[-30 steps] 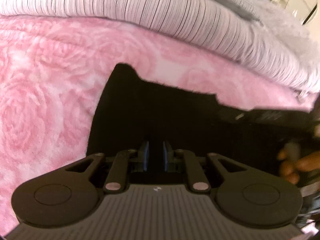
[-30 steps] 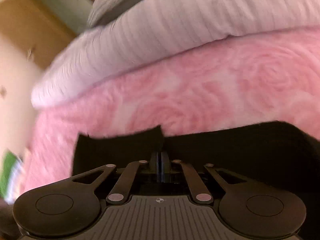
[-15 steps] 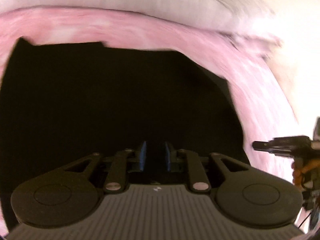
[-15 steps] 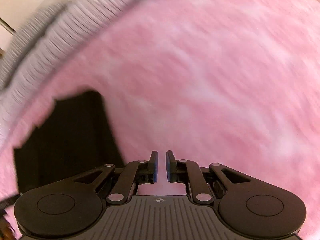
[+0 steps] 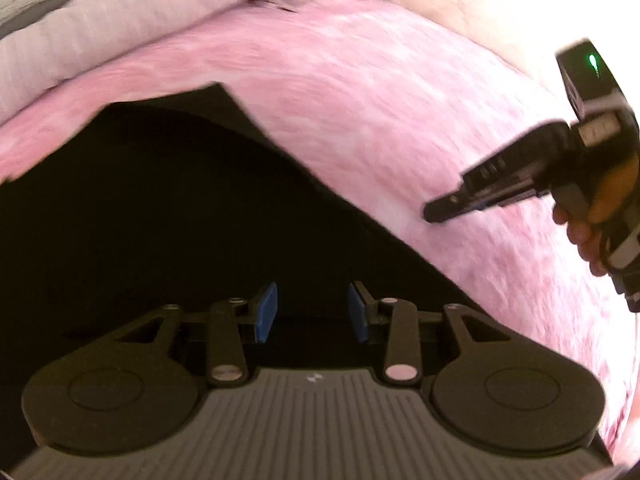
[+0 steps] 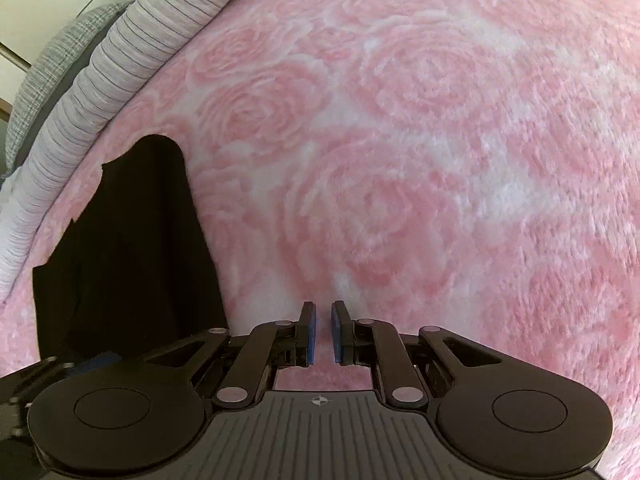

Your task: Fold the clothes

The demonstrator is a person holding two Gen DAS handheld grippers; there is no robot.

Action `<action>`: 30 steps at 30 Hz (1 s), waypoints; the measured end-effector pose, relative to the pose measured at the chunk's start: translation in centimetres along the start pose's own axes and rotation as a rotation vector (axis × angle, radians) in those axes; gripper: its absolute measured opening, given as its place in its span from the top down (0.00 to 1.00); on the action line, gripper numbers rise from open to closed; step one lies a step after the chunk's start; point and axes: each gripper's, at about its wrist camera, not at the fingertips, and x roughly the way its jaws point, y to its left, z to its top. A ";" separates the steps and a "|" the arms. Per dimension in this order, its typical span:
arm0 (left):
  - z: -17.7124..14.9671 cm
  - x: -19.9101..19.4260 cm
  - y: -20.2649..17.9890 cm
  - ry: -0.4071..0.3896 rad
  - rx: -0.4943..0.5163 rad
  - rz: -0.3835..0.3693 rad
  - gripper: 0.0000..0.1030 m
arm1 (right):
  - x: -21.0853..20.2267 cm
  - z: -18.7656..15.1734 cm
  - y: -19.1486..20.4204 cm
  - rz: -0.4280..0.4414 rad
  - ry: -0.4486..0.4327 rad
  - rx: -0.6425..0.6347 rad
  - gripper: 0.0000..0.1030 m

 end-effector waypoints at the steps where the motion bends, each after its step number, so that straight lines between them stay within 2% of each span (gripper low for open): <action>1: -0.1 0.6 -0.4 0.003 0.018 0.018 0.64 | -0.2 -0.2 -0.3 0.008 -0.002 0.008 0.89; 2: -0.1 0.9 -0.5 -0.003 0.043 0.048 0.64 | -0.3 -0.3 -0.5 0.016 -0.003 0.015 0.89; 4: 0.0 1.1 -0.4 -0.025 0.096 0.116 0.76 | -0.4 -0.4 -0.7 0.024 -0.006 0.028 0.89; 5: 0.1 1.3 -0.3 -0.036 0.123 0.150 0.95 | -0.4 -0.4 -0.7 0.025 -0.005 0.031 0.89; 7: 0.2 1.5 -0.2 -0.058 0.177 0.218 0.95 | -0.4 -0.4 -0.7 0.027 -0.001 0.034 0.89; 9: 1.7 0.0 1.3 -0.150 0.237 0.361 0.95 | -0.3 -0.2 -0.7 0.028 0.006 0.033 0.89; 11: 4.2 -2.1 4.7 -0.258 0.216 0.530 0.95 | -0.3 -0.2 -0.7 0.029 0.011 0.035 0.89; 12: 5.6 -3.1 6.9 -0.309 0.168 0.611 0.94 | -0.2 -0.1 -0.7 0.029 0.012 0.039 0.89; 13: 5.7 -3.6 8.1 -0.316 0.113 0.618 0.91 | -0.1 0.0 -0.7 0.028 0.013 0.042 0.89; 19: 2.9 -4.7 12.1 -0.243 -0.200 0.445 0.78 | 0.2 0.5 0.0 0.008 0.013 0.027 0.89; 22: 1.4 -5.3 14.1 -0.204 -0.354 0.355 0.78 | 0.5 1.3 0.9 -0.004 -0.002 -0.032 0.89; 25: 0.0 -5.8 16.1 -0.164 -0.506 0.263 0.79 | 0.5 1.9 3.2 0.057 -0.031 -0.163 0.89; 27: -0.1 -5.2 16.2 -0.161 -0.497 0.264 0.87 | 0.5 2.3 4.8 0.099 -0.050 -0.250 0.89; 30: -0.1 -4.0 16.0 -0.162 -0.451 0.283 0.86 | 1.4 1.3 8.1 0.246 0.031 -0.430 0.89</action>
